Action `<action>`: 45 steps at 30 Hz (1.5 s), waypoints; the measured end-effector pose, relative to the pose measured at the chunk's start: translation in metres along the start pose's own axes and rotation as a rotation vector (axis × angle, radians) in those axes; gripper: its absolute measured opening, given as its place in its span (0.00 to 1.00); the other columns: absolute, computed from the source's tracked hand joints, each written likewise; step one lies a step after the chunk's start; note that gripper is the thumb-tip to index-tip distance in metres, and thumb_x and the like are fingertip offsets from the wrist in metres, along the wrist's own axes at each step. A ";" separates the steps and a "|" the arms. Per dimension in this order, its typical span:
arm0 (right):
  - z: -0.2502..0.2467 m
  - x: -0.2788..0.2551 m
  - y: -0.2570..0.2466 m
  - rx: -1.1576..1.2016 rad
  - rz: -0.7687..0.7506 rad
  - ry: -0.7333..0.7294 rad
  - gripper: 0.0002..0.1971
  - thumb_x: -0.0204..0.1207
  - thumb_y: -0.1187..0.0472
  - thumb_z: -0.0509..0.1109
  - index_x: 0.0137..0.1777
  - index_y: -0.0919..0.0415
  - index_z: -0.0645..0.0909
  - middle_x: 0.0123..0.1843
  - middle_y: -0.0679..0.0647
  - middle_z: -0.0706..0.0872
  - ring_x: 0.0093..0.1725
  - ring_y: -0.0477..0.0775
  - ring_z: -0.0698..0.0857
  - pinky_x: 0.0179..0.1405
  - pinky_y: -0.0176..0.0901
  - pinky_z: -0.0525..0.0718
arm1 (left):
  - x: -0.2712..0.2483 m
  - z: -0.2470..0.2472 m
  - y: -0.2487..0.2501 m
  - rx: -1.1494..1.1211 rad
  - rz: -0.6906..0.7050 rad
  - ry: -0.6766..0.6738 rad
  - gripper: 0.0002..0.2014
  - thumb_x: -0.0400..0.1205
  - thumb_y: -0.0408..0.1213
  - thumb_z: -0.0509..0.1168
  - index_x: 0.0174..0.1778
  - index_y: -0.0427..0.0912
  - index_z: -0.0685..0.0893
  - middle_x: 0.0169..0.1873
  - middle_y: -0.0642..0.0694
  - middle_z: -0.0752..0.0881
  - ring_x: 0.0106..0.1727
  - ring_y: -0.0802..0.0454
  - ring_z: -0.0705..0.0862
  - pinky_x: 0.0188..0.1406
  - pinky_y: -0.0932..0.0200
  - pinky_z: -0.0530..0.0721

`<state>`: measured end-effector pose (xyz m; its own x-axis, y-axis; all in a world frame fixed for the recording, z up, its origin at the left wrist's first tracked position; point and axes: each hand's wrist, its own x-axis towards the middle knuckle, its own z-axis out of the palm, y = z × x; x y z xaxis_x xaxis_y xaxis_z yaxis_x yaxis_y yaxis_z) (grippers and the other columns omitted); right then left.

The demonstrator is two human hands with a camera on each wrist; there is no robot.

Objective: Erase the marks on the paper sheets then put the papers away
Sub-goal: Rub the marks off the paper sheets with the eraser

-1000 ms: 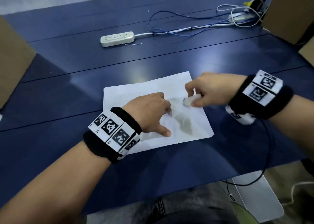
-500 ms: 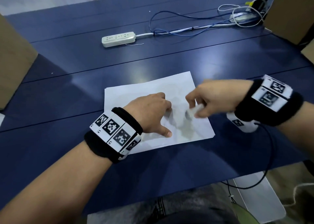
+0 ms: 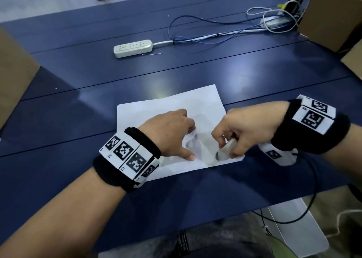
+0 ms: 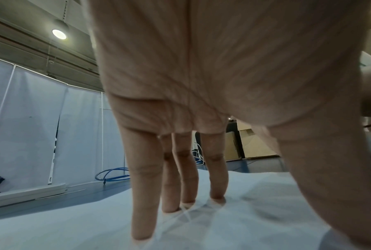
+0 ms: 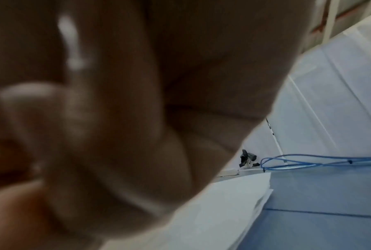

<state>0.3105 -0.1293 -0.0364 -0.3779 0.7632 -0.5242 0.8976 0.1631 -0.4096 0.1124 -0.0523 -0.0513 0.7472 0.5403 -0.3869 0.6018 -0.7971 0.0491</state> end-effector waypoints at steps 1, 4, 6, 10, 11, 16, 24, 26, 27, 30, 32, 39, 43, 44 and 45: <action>0.000 0.000 0.000 -0.001 -0.003 -0.007 0.10 0.68 0.51 0.79 0.46 0.50 0.82 0.28 0.53 0.84 0.25 0.46 0.76 0.28 0.42 0.76 | 0.000 0.000 0.000 -0.001 0.003 0.001 0.33 0.69 0.66 0.74 0.66 0.53 0.79 0.55 0.54 0.74 0.52 0.50 0.80 0.51 0.49 0.83; -0.013 0.015 0.013 -0.115 0.061 0.225 0.10 0.71 0.50 0.77 0.50 0.49 0.83 0.30 0.47 0.83 0.31 0.41 0.78 0.35 0.42 0.79 | 0.000 0.000 0.001 -0.002 0.022 0.006 0.35 0.69 0.65 0.74 0.70 0.58 0.76 0.54 0.55 0.73 0.54 0.50 0.79 0.52 0.49 0.82; -0.022 0.022 0.021 -0.167 0.105 0.358 0.10 0.72 0.49 0.73 0.50 0.50 0.82 0.31 0.45 0.83 0.35 0.38 0.77 0.42 0.49 0.83 | 0.000 -0.001 0.001 -0.002 0.030 0.004 0.35 0.69 0.65 0.74 0.71 0.60 0.74 0.54 0.55 0.72 0.54 0.51 0.79 0.52 0.49 0.82; -0.013 0.010 0.017 -0.086 0.040 0.200 0.09 0.67 0.52 0.77 0.44 0.51 0.81 0.28 0.49 0.84 0.28 0.42 0.78 0.32 0.43 0.80 | 0.000 0.000 0.001 0.010 0.041 0.000 0.37 0.70 0.65 0.73 0.75 0.60 0.72 0.58 0.54 0.73 0.57 0.51 0.78 0.53 0.51 0.81; -0.008 0.004 0.012 -0.052 0.018 0.108 0.09 0.66 0.53 0.78 0.43 0.50 0.81 0.27 0.49 0.84 0.26 0.43 0.78 0.29 0.41 0.78 | 0.000 0.000 0.001 0.007 0.042 -0.001 0.38 0.71 0.65 0.73 0.75 0.60 0.71 0.58 0.53 0.73 0.58 0.51 0.78 0.52 0.52 0.80; -0.016 0.014 0.016 -0.104 0.052 0.156 0.09 0.69 0.52 0.77 0.47 0.48 0.83 0.30 0.50 0.86 0.30 0.45 0.81 0.36 0.45 0.84 | 0.003 -0.001 0.000 0.015 0.036 -0.008 0.37 0.69 0.66 0.73 0.74 0.61 0.73 0.54 0.55 0.71 0.53 0.52 0.77 0.50 0.52 0.81; -0.005 -0.001 0.008 -0.025 0.008 0.084 0.13 0.64 0.45 0.75 0.43 0.51 0.82 0.25 0.47 0.82 0.25 0.43 0.76 0.29 0.40 0.77 | 0.003 0.001 -0.001 0.005 0.032 -0.001 0.38 0.69 0.66 0.74 0.74 0.59 0.73 0.55 0.54 0.71 0.51 0.54 0.74 0.51 0.51 0.81; -0.004 -0.005 0.005 -0.013 0.003 0.014 0.11 0.65 0.47 0.76 0.42 0.50 0.82 0.24 0.47 0.83 0.24 0.44 0.76 0.28 0.41 0.76 | 0.003 0.001 -0.001 0.007 0.035 0.004 0.38 0.69 0.66 0.74 0.74 0.59 0.73 0.53 0.55 0.70 0.50 0.54 0.74 0.50 0.51 0.81; -0.006 -0.001 0.007 -0.047 0.020 0.057 0.09 0.67 0.49 0.77 0.43 0.49 0.83 0.25 0.47 0.83 0.25 0.44 0.77 0.30 0.41 0.78 | 0.003 0.001 -0.001 0.010 0.035 0.002 0.38 0.69 0.66 0.74 0.74 0.59 0.73 0.52 0.55 0.69 0.50 0.53 0.74 0.50 0.51 0.81; -0.022 0.017 0.020 -0.150 0.093 0.283 0.07 0.71 0.51 0.75 0.46 0.49 0.82 0.28 0.45 0.83 0.34 0.43 0.80 0.41 0.51 0.85 | 0.004 0.001 0.000 0.019 0.036 0.003 0.35 0.68 0.66 0.74 0.71 0.61 0.75 0.51 0.56 0.69 0.49 0.53 0.75 0.48 0.52 0.80; -0.024 0.019 0.024 -0.161 0.115 0.347 0.07 0.71 0.51 0.75 0.46 0.50 0.81 0.28 0.43 0.81 0.39 0.47 0.81 0.45 0.54 0.85 | 0.004 0.001 0.000 0.016 0.036 0.011 0.34 0.68 0.66 0.74 0.70 0.61 0.76 0.52 0.56 0.70 0.48 0.53 0.74 0.46 0.53 0.79; -0.004 -0.006 0.006 -0.021 0.003 0.042 0.09 0.67 0.53 0.79 0.44 0.51 0.84 0.23 0.46 0.81 0.24 0.43 0.76 0.24 0.31 0.72 | 0.004 0.000 0.000 0.019 0.044 -0.016 0.39 0.69 0.66 0.74 0.76 0.62 0.71 0.59 0.53 0.72 0.57 0.51 0.79 0.53 0.50 0.82; -0.020 0.015 0.018 -0.100 0.096 0.244 0.09 0.70 0.52 0.78 0.48 0.48 0.84 0.27 0.48 0.86 0.27 0.36 0.81 0.35 0.44 0.84 | 0.004 -0.003 0.002 0.029 0.036 -0.029 0.37 0.70 0.65 0.73 0.75 0.63 0.72 0.58 0.53 0.72 0.54 0.52 0.77 0.52 0.52 0.81; -0.021 0.017 0.019 -0.107 0.113 0.284 0.09 0.70 0.51 0.78 0.48 0.49 0.83 0.26 0.48 0.86 0.29 0.34 0.81 0.38 0.48 0.86 | 0.005 -0.003 0.002 0.026 0.036 -0.027 0.37 0.69 0.66 0.73 0.75 0.63 0.73 0.57 0.53 0.72 0.53 0.53 0.76 0.52 0.52 0.81; -0.020 0.018 0.020 -0.106 0.117 0.301 0.09 0.70 0.51 0.77 0.47 0.50 0.83 0.26 0.48 0.86 0.30 0.33 0.81 0.39 0.49 0.85 | 0.005 -0.003 0.002 0.024 0.036 -0.025 0.37 0.69 0.66 0.73 0.74 0.63 0.73 0.56 0.54 0.71 0.52 0.53 0.76 0.52 0.52 0.81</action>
<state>0.3262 -0.1000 -0.0384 -0.2009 0.9285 -0.3123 0.9555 0.1155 -0.2714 0.1181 -0.0507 -0.0503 0.7610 0.5040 -0.4085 0.5671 -0.8226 0.0415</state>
